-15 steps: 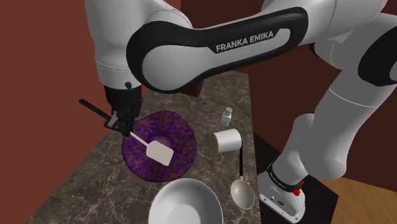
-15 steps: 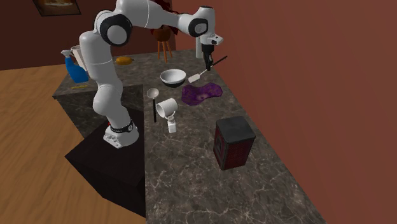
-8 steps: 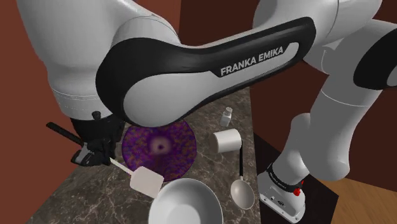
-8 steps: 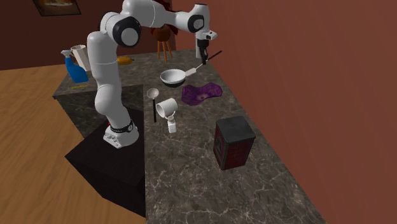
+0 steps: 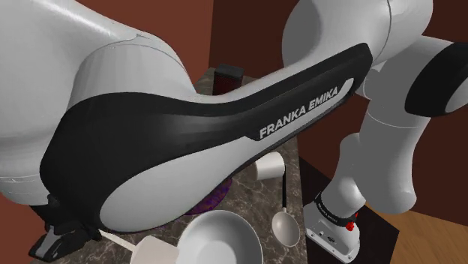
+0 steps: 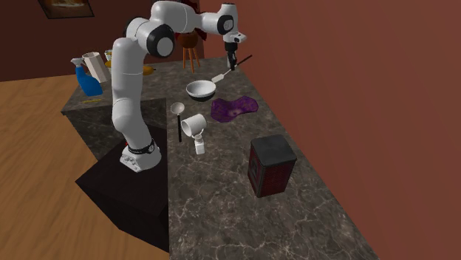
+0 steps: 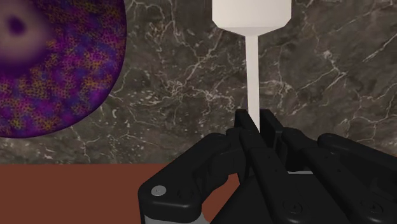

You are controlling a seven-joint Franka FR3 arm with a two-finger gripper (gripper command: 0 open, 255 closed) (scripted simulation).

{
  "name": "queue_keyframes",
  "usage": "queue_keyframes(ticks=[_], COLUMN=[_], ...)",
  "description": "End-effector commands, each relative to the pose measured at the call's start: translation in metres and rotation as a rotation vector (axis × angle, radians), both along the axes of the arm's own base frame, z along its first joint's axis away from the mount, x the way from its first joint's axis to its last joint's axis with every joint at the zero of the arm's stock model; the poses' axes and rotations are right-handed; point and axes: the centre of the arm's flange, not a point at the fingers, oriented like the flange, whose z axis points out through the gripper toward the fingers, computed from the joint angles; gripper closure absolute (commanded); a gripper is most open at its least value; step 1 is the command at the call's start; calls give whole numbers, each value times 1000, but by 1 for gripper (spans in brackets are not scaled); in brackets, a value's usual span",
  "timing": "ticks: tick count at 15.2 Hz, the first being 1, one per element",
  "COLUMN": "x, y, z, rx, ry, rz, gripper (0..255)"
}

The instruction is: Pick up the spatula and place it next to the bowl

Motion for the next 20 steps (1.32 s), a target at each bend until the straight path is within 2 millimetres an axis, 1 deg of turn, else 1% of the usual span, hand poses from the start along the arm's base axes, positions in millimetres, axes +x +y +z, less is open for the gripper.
queue_keyframes(ticks=[1, 20], x=[-1, -1], y=[1, 1], z=[-10, -110], rx=[0, 0], ry=[0, 0], rz=[-1, -1], gripper=[255, 255])
